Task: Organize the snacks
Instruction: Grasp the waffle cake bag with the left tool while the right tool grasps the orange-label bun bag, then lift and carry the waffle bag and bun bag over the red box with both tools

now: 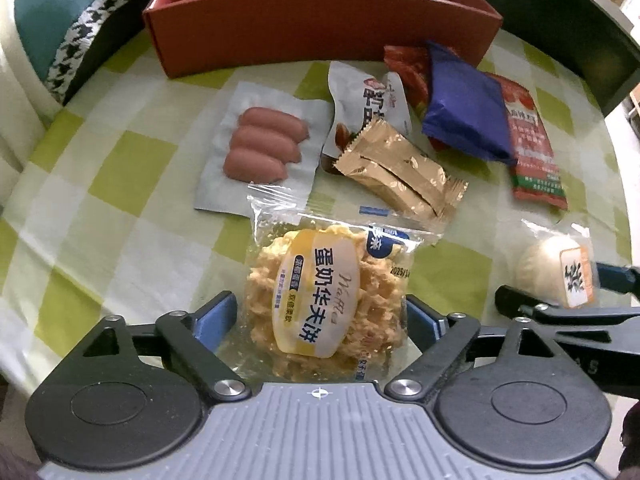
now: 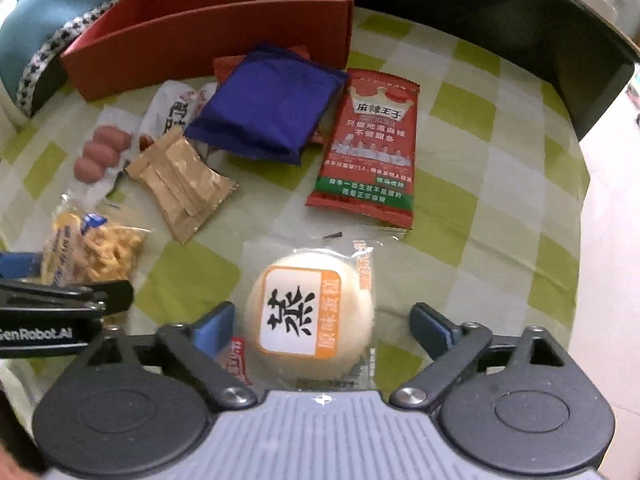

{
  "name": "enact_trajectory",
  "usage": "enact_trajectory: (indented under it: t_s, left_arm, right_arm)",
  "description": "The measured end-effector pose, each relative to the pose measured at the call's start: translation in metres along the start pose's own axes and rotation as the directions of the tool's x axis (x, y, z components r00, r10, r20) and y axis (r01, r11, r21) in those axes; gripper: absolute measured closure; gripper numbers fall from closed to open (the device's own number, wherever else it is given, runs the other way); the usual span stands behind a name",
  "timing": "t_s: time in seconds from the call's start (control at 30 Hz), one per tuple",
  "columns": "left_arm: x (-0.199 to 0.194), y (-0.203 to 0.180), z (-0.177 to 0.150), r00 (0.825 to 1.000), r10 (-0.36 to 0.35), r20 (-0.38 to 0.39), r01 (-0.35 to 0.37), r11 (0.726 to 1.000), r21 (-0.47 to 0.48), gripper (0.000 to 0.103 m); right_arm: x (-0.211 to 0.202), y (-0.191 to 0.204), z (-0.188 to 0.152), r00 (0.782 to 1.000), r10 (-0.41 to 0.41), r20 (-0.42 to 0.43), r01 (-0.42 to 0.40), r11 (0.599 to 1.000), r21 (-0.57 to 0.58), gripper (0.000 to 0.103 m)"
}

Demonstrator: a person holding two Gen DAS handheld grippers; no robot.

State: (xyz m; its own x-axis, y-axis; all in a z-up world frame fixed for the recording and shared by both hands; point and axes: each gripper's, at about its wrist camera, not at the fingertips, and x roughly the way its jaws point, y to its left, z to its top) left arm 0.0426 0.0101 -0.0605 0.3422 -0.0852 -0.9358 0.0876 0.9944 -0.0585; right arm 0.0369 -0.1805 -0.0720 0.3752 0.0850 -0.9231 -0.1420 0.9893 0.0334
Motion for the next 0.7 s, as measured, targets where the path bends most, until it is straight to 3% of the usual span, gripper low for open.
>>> enact_trajectory:
  t_s: [0.13,0.2,0.33,0.4,0.5,0.6,0.7]
  left_arm:
    - [0.004,0.0,-0.001,1.0,0.023,0.007,-0.023,1.0,0.003,0.007]
    - [0.008,0.002,-0.001,0.999,0.045,0.0,-0.045,0.999,0.01,0.0]
    - [0.012,0.005,0.0,0.999,0.054,0.002,-0.054,0.998,0.014,0.0]
    - [0.012,0.005,0.0,0.999,0.052,0.0,-0.052,0.999,0.015,0.0]
    - [0.008,0.007,-0.001,0.999,0.047,0.004,-0.047,0.999,0.002,0.01]
    - [0.001,0.008,-0.001,0.999,0.041,0.016,-0.041,0.999,-0.004,0.021]
    - [-0.003,0.009,-0.002,1.0,0.013,0.005,-0.013,1.0,-0.014,0.022]
  right_arm:
    - [0.003,-0.008,-0.003,1.0,-0.005,-0.007,0.005,0.999,0.04,0.0]
    - [0.004,-0.008,-0.003,1.0,-0.01,-0.005,0.011,0.999,0.035,0.0]
    - [0.004,-0.011,-0.003,1.0,0.003,-0.007,-0.003,1.0,0.025,0.0]
    - [-0.001,-0.012,-0.005,1.0,-0.007,0.004,0.006,1.0,0.029,0.01]
    - [-0.014,-0.011,-0.008,0.999,0.002,0.033,-0.002,1.0,0.011,0.044]
    - [-0.017,-0.011,-0.012,1.0,-0.001,0.031,0.001,1.0,0.004,0.044]
    - [-0.022,-0.008,-0.013,0.999,-0.004,0.037,0.004,1.0,-0.008,0.045]
